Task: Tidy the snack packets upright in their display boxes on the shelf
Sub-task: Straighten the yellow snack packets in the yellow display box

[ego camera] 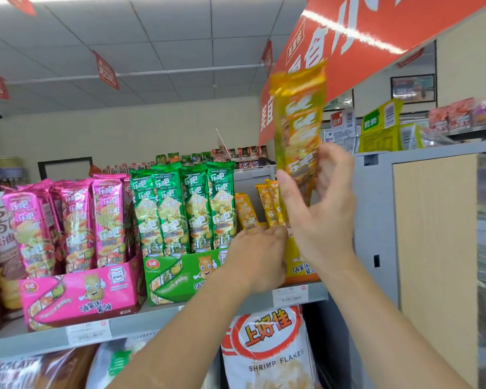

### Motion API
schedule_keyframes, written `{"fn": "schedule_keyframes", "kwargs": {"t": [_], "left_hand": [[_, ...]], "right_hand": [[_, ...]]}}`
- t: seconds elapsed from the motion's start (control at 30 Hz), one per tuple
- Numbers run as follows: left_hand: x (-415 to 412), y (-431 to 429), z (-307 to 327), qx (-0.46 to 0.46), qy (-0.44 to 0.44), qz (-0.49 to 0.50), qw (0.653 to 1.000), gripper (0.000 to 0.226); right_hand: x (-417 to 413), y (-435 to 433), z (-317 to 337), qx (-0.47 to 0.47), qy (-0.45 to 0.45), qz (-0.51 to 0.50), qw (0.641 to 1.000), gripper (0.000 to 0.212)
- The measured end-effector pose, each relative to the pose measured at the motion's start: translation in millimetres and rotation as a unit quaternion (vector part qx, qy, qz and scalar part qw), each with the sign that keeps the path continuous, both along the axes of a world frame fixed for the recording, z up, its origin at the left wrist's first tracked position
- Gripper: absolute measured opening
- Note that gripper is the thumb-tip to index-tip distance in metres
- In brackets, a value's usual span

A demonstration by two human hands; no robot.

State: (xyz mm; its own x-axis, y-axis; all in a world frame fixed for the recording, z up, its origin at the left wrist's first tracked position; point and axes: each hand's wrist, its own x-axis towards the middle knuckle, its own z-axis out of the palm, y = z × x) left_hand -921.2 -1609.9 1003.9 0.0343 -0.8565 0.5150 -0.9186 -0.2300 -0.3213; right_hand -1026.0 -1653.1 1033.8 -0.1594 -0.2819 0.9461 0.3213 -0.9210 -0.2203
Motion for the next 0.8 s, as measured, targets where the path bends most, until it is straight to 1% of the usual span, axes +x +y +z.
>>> {"fn": "schedule_keyframes", "kwargs": {"t": [0.07,0.13,0.2,0.23,0.27,0.3,0.33,0.37,0.4,0.43,0.5,0.6,0.63,0.67,0.7,0.73,0.8], "left_hand": [[0.4,-2.1,-4.5,-0.014,0.007,-0.008,1.000,0.046],[0.1,0.5,-7.7,-0.030,0.013,-0.025,0.999,0.054],[-0.7,8.4,-9.6,-0.071,0.036,-0.072,0.994,0.048],[-3.1,14.8,-11.0,-0.110,0.081,-0.109,0.985,0.041],[-8.1,24.3,-12.7,-0.156,0.157,-0.146,0.964,0.032],[-15.0,35.8,-15.1,-0.192,0.264,-0.177,0.929,0.026],[-23.9,49.3,-18.5,-0.209,0.396,-0.215,0.868,0.025],[-33.2,62.9,-22.6,-0.202,0.518,-0.255,0.791,0.024],[-42.4,75.6,-28.2,-0.178,0.597,-0.284,0.729,0.020],[-50.6,87.6,-35.4,-0.148,0.626,-0.302,0.704,0.014],[-65.1,107.3,-52.5,-0.109,0.640,-0.322,0.689,0.017],[-73.4,124.9,-67.1,-0.138,0.676,-0.337,0.641,0.020],[-71.4,128.6,-71.0,-0.143,0.681,-0.342,0.631,0.026],[-68.8,133.5,-73.6,-0.145,0.685,-0.346,0.624,0.032],[-63.9,137.4,-76.8,-0.143,0.689,-0.348,0.619,0.034],[-59.2,141.5,-79.1,-0.137,0.694,-0.349,0.615,0.032],[-50.3,151.4,-84.5,-0.111,0.691,-0.359,0.617,0.029]], "right_hand": [[-13.9,14.6,-4.8,0.022,-0.039,0.067,0.997,0.039],[-28.3,27.8,-14.8,0.064,-0.045,0.129,0.989,0.036],[-40.5,39.4,-26.9,0.120,-0.029,0.187,0.975,0.033],[-45.0,44.3,-33.2,0.149,-0.017,0.219,0.964,0.031],[-49.0,48.5,-39.4,0.180,-0.005,0.249,0.952,0.030],[-52.0,51.3,-45.5,0.210,0.005,0.270,0.940,0.030],[-54.0,54.7,-50.6,0.237,0.013,0.275,0.932,0.032],[-55.2,57.5,-55.5,0.258,0.019,0.269,0.928,0.034],[-55.7,61.1,-59.7,0.275,0.021,0.262,0.925,0.035],[-54.7,65.4,-63.4,0.288,0.018,0.262,0.921,0.034],[-50.6,76.8,-69.1,0.302,0.013,0.264,0.916,0.030],[-44.7,94.0,-76.9,0.325,0.005,0.265,0.908,0.015],[-43.8,99.1,-79.0,0.335,0.003,0.270,0.903,0.015],[-43.0,104.1,-81.4,0.344,0.007,0.277,0.897,0.018],[-42.2,107.9,-83.7,0.350,0.015,0.286,0.892,0.019],[-41.4,112.6,-84.9,0.356,0.021,0.302,0.884,0.020],[-41.3,120.6,-87.9,0.371,0.027,0.354,0.858,0.026]]}}
